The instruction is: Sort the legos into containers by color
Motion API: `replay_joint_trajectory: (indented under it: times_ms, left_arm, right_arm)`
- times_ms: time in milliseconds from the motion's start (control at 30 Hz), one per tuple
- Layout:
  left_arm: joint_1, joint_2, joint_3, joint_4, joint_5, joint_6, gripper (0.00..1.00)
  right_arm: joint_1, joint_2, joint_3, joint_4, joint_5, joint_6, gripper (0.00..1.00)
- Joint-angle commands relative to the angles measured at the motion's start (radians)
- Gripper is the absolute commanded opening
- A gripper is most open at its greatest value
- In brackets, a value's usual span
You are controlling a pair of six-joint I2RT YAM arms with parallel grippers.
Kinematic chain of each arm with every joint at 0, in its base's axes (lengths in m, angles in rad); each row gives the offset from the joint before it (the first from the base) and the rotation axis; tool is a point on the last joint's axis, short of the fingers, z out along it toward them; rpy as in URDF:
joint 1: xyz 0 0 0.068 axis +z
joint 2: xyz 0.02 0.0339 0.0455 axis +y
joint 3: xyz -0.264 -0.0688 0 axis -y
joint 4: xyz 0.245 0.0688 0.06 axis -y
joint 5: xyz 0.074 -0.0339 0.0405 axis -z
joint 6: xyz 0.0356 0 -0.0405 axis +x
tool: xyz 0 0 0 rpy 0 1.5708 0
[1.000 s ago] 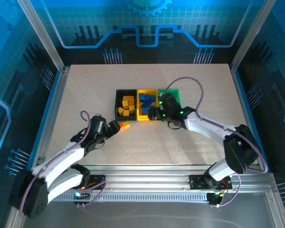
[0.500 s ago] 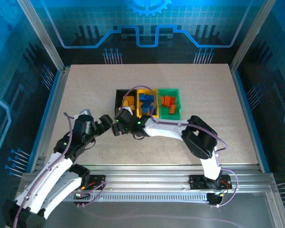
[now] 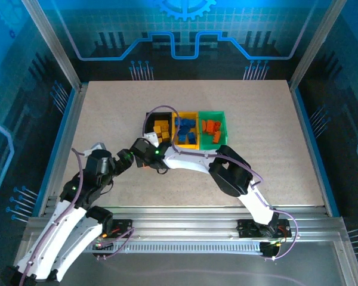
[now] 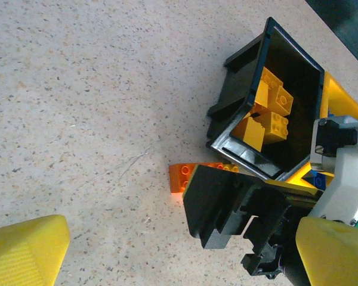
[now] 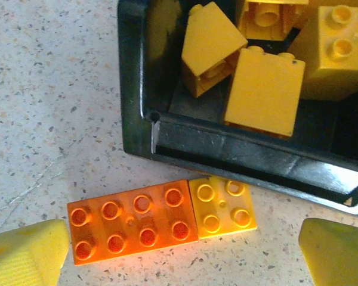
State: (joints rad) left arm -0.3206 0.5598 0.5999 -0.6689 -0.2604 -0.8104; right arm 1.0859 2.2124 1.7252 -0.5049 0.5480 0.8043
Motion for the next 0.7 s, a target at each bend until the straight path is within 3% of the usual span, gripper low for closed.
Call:
replay_joint_trajectory:
  times_ms: [0, 233, 433, 567, 667]
  left_arm:
    - [0.000, -0.065, 0.050, 0.052, -0.034, 0.007, 0.99]
    - [0.000, -0.222, 0.043, 0.073, -0.137, -0.024, 0.99]
    - [0.000, -0.266, 0.024, 0.124, -0.110, -0.024, 0.99]
    - [0.001, -0.256, 0.023, 0.123, -0.091, -0.020, 0.99]
    - [0.000, -0.259, 0.021, 0.118, -0.083, -0.017, 0.99]
  right_arm:
    - [0.071, 0.016, -0.054, 0.004, 0.076, 0.055, 1.00]
    - [0.081, 0.017, -0.096, 0.039, 0.079, 0.135, 1.00]
    - [0.091, -0.002, -0.090, 0.051, 0.128, 0.181, 1.00]
    - [0.088, 0.021, -0.023, -0.034, 0.150, 0.270, 1.00]
    - [0.066, 0.095, 0.109, -0.203, 0.126, 0.371, 1.00]
